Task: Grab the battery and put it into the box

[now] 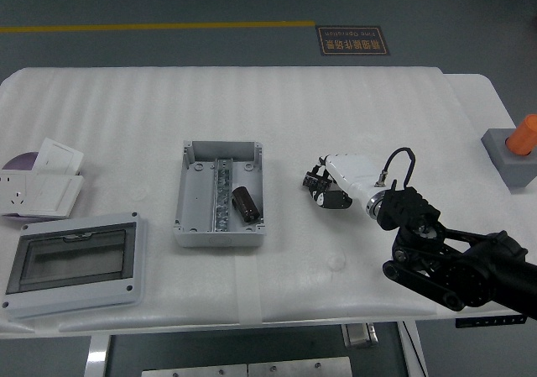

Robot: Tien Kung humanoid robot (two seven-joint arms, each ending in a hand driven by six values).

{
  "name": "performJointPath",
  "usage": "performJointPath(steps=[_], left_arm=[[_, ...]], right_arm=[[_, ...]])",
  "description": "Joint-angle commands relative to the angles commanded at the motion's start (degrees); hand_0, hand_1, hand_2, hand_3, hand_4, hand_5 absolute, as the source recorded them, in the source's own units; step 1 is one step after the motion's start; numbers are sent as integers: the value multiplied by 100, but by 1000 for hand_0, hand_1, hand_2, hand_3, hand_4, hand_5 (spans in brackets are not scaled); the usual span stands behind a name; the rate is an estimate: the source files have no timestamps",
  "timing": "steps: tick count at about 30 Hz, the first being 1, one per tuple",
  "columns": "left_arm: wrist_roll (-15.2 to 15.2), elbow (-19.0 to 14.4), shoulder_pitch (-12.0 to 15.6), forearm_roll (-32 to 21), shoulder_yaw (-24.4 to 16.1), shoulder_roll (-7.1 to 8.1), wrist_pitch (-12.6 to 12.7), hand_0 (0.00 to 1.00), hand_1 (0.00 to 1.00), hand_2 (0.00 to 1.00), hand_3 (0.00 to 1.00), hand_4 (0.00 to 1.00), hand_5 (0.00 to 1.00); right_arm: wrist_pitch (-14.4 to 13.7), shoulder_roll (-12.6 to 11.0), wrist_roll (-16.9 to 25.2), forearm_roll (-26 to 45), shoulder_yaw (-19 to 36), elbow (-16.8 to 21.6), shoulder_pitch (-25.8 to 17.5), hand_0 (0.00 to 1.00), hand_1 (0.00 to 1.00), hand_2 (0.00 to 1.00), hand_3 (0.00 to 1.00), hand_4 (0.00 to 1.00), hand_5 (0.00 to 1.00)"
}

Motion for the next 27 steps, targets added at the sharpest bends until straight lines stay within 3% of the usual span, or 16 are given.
performJointPath(steps=[2, 18, 27], left_arm=[[2, 1, -6, 11, -7, 1, 1, 618, 670, 563, 552, 496, 484], [-33, 9, -31, -15, 8, 4, 32, 617, 670, 561, 552, 491, 485], [-50, 9, -32, -4, -2, -3, 65, 614, 669, 563, 558, 486, 485]], right_arm=[[28, 4, -4, 7, 4, -2, -1, 415, 469, 494, 670, 446, 248], [-87, -11, 62, 27, -15, 12, -15, 422, 475, 498, 684, 492, 286], [-260, -87, 122, 102, 190, 222, -30, 414, 468, 488, 687, 492, 292]])
